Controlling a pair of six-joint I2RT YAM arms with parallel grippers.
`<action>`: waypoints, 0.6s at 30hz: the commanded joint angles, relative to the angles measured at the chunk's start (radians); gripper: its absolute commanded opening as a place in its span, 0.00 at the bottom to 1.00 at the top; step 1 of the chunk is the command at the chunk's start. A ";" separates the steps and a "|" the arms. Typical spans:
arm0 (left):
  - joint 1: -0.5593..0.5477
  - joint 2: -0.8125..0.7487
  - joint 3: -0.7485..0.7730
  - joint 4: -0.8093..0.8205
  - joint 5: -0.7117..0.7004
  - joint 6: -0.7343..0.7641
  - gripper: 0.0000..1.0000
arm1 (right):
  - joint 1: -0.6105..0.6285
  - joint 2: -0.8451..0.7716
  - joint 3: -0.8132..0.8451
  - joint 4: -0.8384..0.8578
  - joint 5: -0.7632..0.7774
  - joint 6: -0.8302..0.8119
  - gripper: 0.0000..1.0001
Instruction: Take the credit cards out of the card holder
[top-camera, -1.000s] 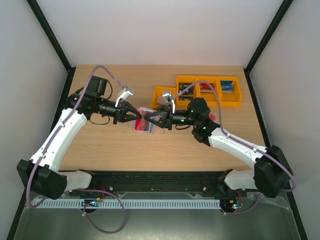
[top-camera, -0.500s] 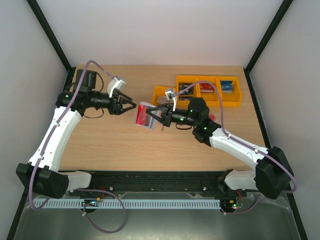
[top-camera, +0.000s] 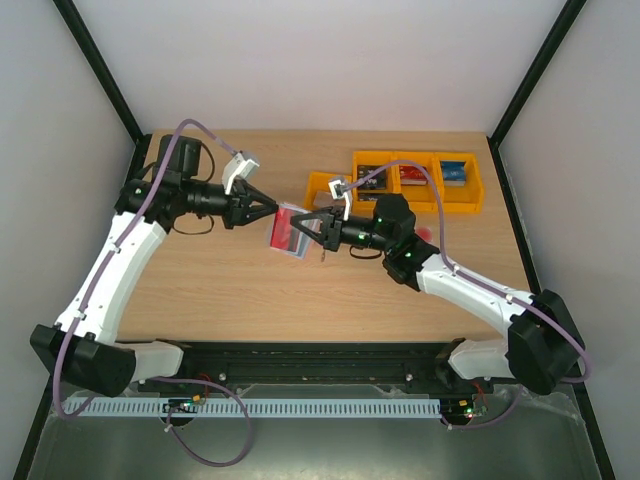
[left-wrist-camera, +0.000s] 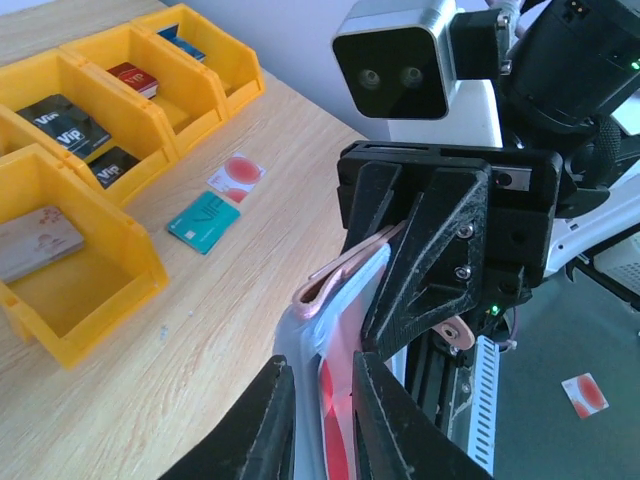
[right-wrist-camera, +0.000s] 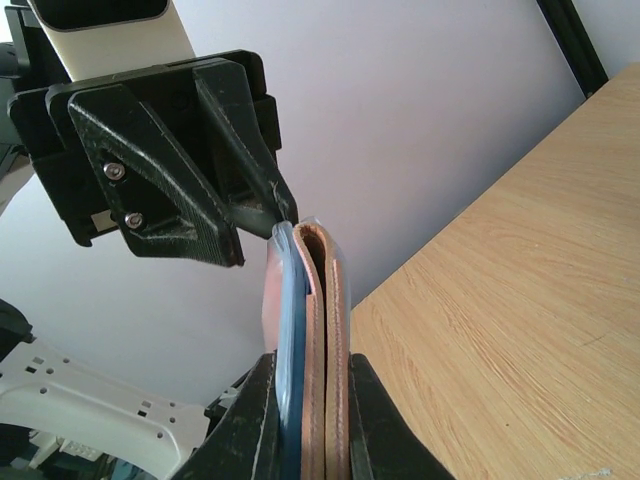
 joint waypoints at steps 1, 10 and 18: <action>-0.009 0.012 0.003 -0.006 0.033 0.015 0.20 | 0.001 0.004 0.041 0.062 -0.017 0.013 0.02; -0.028 0.017 -0.031 0.007 0.006 0.018 0.20 | 0.001 0.009 0.050 0.075 -0.040 0.011 0.02; -0.029 0.015 -0.045 0.009 0.026 0.025 0.12 | 0.001 0.007 0.045 0.109 -0.068 0.024 0.02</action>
